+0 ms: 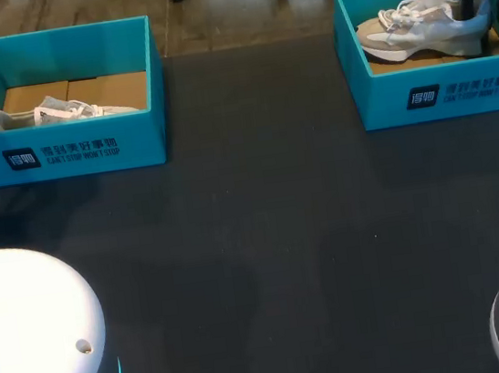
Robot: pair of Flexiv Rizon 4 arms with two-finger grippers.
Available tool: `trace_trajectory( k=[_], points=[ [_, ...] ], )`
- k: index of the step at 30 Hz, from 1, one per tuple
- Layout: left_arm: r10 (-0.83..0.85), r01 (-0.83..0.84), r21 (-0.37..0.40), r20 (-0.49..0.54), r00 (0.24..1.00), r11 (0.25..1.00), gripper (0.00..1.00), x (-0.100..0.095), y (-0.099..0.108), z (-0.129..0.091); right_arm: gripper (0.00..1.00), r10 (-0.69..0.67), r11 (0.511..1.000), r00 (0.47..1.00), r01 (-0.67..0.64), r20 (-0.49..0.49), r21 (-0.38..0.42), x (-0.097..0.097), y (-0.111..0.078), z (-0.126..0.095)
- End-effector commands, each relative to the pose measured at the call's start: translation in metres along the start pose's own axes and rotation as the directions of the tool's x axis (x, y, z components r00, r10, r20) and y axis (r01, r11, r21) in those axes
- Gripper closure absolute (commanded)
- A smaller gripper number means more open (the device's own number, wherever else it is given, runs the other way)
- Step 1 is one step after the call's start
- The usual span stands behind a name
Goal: Take the shoe out of the shoebox, open the shoe tongue, remove and reinsert the insole, then place the shoe into the shoebox
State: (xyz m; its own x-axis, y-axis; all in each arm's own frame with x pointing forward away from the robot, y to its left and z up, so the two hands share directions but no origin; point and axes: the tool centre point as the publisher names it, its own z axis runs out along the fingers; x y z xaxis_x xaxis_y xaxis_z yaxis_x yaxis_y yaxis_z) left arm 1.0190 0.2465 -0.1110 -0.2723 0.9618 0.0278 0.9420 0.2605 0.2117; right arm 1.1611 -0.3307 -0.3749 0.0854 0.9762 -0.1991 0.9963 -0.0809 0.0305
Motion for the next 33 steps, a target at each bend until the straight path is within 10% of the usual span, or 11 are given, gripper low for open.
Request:
trace_trajectory(
  k=[1,4,5,6,33],
  points=[
    [0.001,-0.001,-0.002,-0.002,1.0,1.0,0.0,0.001,-0.001,0.0,0.51,-0.009,0.999,1.0,0.009,0.004,0.033,0.001,0.009,0.008],
    [0.001,-0.001,-0.002,-0.002,1.0,1.0,0.0,0.001,-0.001,0.0,0.67,-0.017,0.999,1.0,0.017,-0.002,0.034,0.002,0.009,0.01],
    [0.001,-0.001,-0.002,-0.002,1.0,1.0,0.0,0.001,-0.001,0.0,0.94,-0.017,0.999,1.0,0.017,-0.003,0.034,0.002,0.008,0.01],
    [0.001,-0.001,-0.002,-0.002,1.0,1.0,0.0,0.001,-0.001,0.0,1.0,-0.018,0.999,1.0,0.018,-0.003,0.034,0.002,0.008,0.009],
    [0.001,-0.001,-0.002,-0.002,1.0,1.0,0.0,0.001,-0.001,0.0,1.0,0.041,0.998,0.999,-0.04,0.018,-0.058,0.003,-0.075,-0.085]
  ],
)
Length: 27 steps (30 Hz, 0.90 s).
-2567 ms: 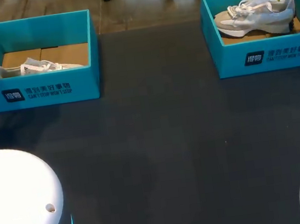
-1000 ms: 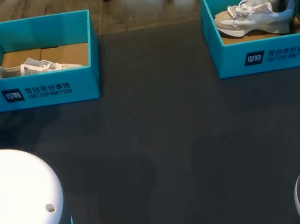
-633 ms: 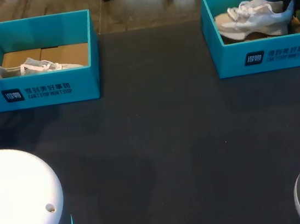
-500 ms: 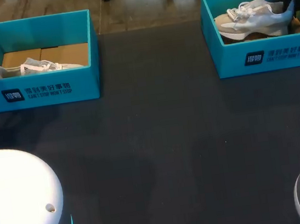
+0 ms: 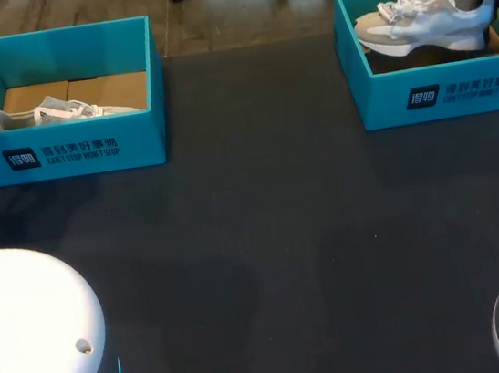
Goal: Take the shoe out of the shoebox, open the shoe tongue, remove and reinsert the insole, then place the shoe into the shoebox
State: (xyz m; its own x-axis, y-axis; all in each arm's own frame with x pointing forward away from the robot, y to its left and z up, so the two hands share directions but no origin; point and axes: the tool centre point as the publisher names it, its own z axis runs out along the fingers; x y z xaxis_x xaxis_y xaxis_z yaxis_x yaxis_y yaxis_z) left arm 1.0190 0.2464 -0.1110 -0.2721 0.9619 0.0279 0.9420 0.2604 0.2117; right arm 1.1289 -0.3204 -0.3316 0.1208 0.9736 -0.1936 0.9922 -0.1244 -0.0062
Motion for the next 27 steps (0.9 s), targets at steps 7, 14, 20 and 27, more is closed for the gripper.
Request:
trace_trajectory(
  k=[7,14,20,27],
  points=[
    [0.001,-0.001,-0.002,-0.002,1.0,1.0,0.0,0.001,-0.001,0.0,1.0,0.03,0.989,0.999,-0.024,0.041,-0.144,0.0,-0.057,-0.076],
    [0.001,-0.001,-0.002,-0.002,1.0,1.0,0.0,0.001,-0.001,0.0,1.0,0.036,0.987,0.997,-0.024,0.07,-0.16,-0.002,-0.058,-0.092],
    [0.001,-0.001,-0.002,-0.002,1.0,1.0,0.0,0.001,-0.001,0.0,1.0,0.029,0.991,0.992,-0.012,0.119,-0.135,-0.01,-0.047,-0.08],
    [0.001,-0.001,-0.002,-0.002,1.0,1.0,0.0,0.001,-0.001,0.0,1.0,0.022,0.995,0.987,-0.005,0.158,-0.104,-0.018,-0.031,-0.068]
  ],
)
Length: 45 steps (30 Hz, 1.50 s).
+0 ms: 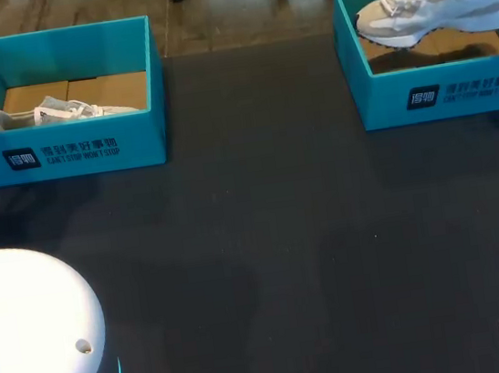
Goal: Take the shoe out of the shoebox, open the shoe tongue, remove and reinsert the insole, then place the shoe into the shoebox
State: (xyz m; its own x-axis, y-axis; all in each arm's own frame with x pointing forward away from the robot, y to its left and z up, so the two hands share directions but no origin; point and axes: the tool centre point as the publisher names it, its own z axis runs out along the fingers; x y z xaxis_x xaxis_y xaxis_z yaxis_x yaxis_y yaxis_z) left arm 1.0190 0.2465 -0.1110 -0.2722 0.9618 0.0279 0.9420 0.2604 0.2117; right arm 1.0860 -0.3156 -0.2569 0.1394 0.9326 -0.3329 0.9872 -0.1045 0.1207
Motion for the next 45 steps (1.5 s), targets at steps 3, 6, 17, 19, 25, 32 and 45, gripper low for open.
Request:
trace_trajectory(
  k=[3,6,17,19,25,32,45],
  points=[
    [0.001,-0.001,-0.002,-0.002,1.0,1.0,0.0,0.001,-0.001,0.0,1.0,0.0,1.0,1.0,-0.001,0.026,0.026,-0.009,0.018,0.01],
    [0.001,-0.001,-0.002,-0.002,1.0,1.0,0.0,0.001,-0.001,0.0,1.0,-0.01,0.999,1.0,0.009,0.029,0.031,-0.013,0.022,0.008],
    [0.001,-0.001,-0.002,-0.002,1.0,1.0,0.0,0.001,-0.001,0.0,1.0,-0.042,0.999,0.999,0.042,-0.003,0.016,-0.027,0.028,-0.021],
    [0.001,-0.001,-0.002,-0.002,1.0,1.0,0.0,0.001,-0.001,0.0,1.0,-0.048,0.999,0.999,0.048,-0.01,0.003,-0.028,0.028,-0.029],
    [0.001,-0.001,-0.002,-0.002,1.0,1.0,0.0,0.001,-0.001,0.0,1.0,-0.054,0.998,0.998,0.055,0.007,-0.034,-0.033,0.03,-0.057],
    [0.001,-0.001,-0.002,-0.002,1.0,1.0,0.0,0.001,-0.001,0.0,1.0,-0.068,0.995,0.998,0.069,0.009,-0.075,-0.035,0.032,-0.081],
    [0.001,-0.001,-0.002,-0.002,1.0,1.0,0.0,0.001,-0.001,0.0,1.0,-0.073,0.994,0.997,0.072,-0.005,-0.085,-0.036,0.025,-0.098]
  ],
)
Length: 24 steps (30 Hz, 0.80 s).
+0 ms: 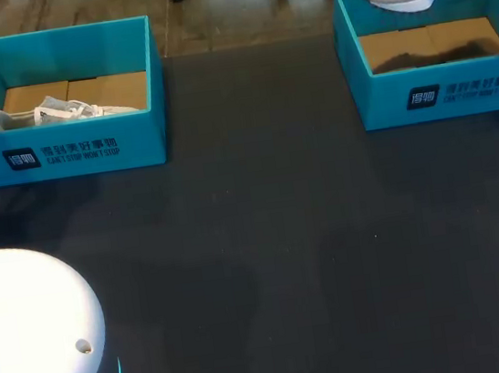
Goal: Take the shoe out of the shoebox, open the shoe tongue, remove and reinsert the insole, then place the shoe into the shoebox
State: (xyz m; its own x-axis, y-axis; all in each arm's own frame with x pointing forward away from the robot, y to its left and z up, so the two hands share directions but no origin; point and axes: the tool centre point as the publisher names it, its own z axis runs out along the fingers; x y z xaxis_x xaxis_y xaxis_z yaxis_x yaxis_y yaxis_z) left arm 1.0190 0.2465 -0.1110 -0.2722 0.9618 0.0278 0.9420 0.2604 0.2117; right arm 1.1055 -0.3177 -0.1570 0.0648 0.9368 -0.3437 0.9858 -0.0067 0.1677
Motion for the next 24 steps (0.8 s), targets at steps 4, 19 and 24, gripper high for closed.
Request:
trace_trajectory(
  k=[4,19,24],
  points=[
    [0.001,-0.001,-0.002,-0.002,1.0,1.0,0.0,0.001,-0.001,0.0,1.0,0.002,1.0,1.0,-0.003,-0.023,-0.012,-0.002,-0.009,-0.014],
    [0.001,-0.001,-0.002,-0.002,1.0,1.0,0.0,0.001,-0.001,0.0,1.0,0.006,1.0,1.0,-0.007,-0.029,-0.03,0.026,-0.045,-0.045],
    [0.001,-0.001,-0.002,-0.002,1.0,1.0,0.0,0.001,-0.001,0.0,1.0,0.006,1.0,1.0,-0.006,-0.022,-0.028,0.041,-0.06,-0.057]
  ],
)
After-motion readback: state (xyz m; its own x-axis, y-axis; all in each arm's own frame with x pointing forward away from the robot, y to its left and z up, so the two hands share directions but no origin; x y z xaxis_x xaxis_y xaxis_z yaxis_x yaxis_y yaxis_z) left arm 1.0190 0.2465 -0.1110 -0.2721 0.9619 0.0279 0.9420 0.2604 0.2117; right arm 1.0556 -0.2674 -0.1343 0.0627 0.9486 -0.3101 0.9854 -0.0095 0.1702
